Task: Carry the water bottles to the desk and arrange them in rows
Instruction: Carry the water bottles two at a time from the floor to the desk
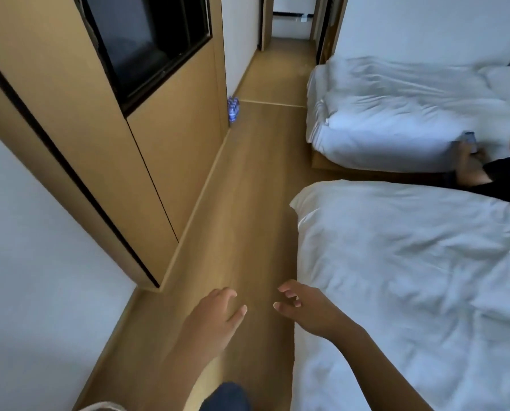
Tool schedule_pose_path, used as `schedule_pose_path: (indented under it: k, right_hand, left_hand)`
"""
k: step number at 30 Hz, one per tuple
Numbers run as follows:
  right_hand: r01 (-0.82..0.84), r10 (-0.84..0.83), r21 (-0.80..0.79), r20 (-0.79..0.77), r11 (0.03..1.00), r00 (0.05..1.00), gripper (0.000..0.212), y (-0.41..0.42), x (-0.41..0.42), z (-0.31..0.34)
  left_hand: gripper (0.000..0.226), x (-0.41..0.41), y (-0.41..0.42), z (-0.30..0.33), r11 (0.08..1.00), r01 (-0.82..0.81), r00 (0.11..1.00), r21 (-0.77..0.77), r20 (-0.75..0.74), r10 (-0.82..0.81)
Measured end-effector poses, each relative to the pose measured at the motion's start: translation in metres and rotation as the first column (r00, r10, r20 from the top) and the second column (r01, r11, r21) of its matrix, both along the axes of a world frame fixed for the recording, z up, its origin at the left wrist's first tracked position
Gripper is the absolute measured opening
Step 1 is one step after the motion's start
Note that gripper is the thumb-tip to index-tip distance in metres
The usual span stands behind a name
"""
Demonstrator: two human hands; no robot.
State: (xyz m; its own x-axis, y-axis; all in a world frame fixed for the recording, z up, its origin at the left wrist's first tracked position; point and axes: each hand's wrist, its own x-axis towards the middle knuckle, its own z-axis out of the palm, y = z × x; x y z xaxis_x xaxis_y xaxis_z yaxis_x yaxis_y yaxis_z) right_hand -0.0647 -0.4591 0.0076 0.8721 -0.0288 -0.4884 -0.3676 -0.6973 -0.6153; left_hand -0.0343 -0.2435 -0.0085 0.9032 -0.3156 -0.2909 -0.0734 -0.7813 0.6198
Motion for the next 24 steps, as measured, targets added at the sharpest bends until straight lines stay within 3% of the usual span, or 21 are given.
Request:
schedule_pose_path:
  k: [8, 15, 24]
  right_hand:
    - [-0.002, 0.002, 0.014, -0.010, 1.000, 1.000, 0.050, -0.063, 0.204, -0.026]
    - [0.049, -0.049, 0.014, 0.044, 0.999, 0.998, 0.044, -0.114, 0.399, -0.012]
    - [0.068, -0.069, 0.024, 0.046, 0.997, 0.997, 0.040, -0.207, 0.601, -0.028]
  left_hand:
    - [0.046, 0.205, -0.075, -0.010, 0.994, 0.107, 0.993, 0.012, -0.042, -0.107]
    - [0.043, 0.407, -0.131, 0.013, 0.992, 0.120, 0.992, 0.051, 0.026, -0.121]
    - [0.043, 0.616, -0.220, 0.006, 0.986, 0.142, 0.990, 0.082, 0.005, -0.143]
